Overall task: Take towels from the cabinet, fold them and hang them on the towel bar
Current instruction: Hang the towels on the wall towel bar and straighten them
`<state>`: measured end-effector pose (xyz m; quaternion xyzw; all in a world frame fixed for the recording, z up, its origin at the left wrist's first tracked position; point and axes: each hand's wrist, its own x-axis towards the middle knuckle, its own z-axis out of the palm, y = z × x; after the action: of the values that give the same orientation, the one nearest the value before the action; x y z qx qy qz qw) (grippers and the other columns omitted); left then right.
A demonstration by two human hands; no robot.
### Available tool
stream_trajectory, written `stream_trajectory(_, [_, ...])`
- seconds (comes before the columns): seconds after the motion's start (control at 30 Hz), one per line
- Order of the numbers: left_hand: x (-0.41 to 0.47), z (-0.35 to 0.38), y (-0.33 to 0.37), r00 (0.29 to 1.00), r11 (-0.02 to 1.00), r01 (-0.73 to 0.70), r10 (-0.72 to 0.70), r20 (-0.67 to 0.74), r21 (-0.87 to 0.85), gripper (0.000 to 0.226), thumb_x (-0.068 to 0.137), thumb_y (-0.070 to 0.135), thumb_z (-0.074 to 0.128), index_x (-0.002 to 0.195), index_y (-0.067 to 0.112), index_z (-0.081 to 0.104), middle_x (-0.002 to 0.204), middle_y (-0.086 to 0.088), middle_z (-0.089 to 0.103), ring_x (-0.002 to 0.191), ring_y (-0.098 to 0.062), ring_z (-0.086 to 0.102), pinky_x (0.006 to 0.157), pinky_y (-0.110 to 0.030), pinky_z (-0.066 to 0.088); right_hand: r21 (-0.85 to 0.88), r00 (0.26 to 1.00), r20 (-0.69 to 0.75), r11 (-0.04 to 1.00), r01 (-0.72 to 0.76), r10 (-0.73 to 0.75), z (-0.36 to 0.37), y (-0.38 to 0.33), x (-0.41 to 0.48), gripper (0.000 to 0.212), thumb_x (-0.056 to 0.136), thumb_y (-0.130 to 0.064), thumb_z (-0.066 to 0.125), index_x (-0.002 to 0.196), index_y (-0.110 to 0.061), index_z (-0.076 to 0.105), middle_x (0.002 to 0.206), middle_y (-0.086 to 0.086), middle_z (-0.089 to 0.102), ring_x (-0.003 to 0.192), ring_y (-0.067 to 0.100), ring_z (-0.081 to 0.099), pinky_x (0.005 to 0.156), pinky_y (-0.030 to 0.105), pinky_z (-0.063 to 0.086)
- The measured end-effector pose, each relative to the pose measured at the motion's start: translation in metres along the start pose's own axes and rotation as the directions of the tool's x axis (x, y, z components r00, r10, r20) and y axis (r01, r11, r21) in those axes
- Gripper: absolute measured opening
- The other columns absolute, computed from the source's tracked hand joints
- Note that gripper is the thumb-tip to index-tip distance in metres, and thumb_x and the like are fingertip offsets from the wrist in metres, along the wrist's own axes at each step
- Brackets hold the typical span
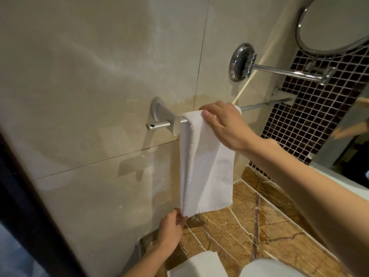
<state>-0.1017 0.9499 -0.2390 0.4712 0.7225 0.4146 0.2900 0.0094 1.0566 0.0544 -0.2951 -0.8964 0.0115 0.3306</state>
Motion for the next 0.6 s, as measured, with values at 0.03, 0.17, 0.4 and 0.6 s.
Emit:
stream_trajectory(0.03, [0.0,0.001,0.0,1.0,1.0,0.01,-0.01,0.007,0.001,0.009,0.092,0.02,0.061,0.099,0.017,0.063,0.086,0.011,0.068,0.08,0.0,0.062,0.067,-0.008,0.042,-0.019,1.0,0.008,1.0,0.014,-0.014,0.0,0.002,0.001,0.047,0.096,-0.039,0.031,0.117,-0.013,0.064,0.109,0.009,0.066,0.104,0.025,0.055,0.095,0.043,0.037])
stream_trajectory(0.17, [0.002,0.007,0.001,1.0,1.0,0.02,-0.02,0.023,0.001,0.008,0.09,0.022,0.064,0.096,0.018,0.065,0.084,0.009,0.07,0.078,-0.002,0.064,0.068,-0.013,0.046,-0.037,0.999,0.018,0.998,0.045,-0.044,0.001,0.008,-0.002,0.045,0.098,-0.039,0.033,0.116,-0.013,0.064,0.105,0.01,0.066,0.099,0.026,0.056,0.091,0.04,0.037])
stream_trajectory(0.4, [0.048,0.04,-0.042,0.998,0.999,0.034,-0.035,0.046,0.01,0.01,0.074,0.033,0.069,0.075,0.036,0.059,0.07,0.008,0.069,0.076,-0.018,0.07,0.072,-0.036,0.057,-0.029,0.999,0.044,0.999,0.022,-0.021,-0.003,0.019,0.0,0.045,0.097,-0.044,0.032,0.114,-0.018,0.065,0.104,0.006,0.065,0.099,0.022,0.055,0.093,0.045,0.039])
stream_trajectory(0.6, [0.04,0.034,0.011,0.999,0.998,0.019,-0.022,0.047,0.061,0.011,0.085,0.027,0.068,0.079,0.022,0.061,0.082,0.005,0.073,0.083,-0.015,0.068,0.073,-0.025,0.051,0.004,0.998,0.039,0.999,-0.041,0.04,-0.012,0.041,-0.001,0.044,0.097,-0.042,0.034,0.116,-0.017,0.064,0.107,0.008,0.064,0.104,0.024,0.055,0.1,0.045,0.037])
